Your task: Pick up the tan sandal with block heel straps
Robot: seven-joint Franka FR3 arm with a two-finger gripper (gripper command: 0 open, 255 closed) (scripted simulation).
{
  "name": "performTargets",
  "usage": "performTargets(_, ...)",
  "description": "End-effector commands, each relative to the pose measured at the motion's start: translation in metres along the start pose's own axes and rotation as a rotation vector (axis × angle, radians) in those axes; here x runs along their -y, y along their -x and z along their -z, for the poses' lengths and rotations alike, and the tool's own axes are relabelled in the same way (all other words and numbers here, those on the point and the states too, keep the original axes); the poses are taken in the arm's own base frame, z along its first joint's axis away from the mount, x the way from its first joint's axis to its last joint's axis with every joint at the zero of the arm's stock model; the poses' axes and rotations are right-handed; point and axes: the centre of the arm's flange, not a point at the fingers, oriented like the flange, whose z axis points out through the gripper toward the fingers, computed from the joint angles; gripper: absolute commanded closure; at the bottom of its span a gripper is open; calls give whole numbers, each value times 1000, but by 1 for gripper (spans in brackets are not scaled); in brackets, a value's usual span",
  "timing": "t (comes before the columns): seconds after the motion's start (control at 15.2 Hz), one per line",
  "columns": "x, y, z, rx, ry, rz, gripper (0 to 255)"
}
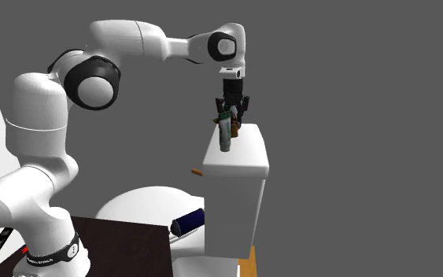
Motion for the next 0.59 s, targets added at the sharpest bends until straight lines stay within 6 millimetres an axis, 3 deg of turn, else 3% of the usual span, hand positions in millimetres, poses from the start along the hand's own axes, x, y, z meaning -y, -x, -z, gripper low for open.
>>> performTargets(0.0, 0, 0, 11, 0, 0, 0, 255)
performTargets(0.4, 0, -1, 43, 0, 0, 0, 255)
performTargets(0.53, 0, -1, 43, 0, 0, 0, 255)
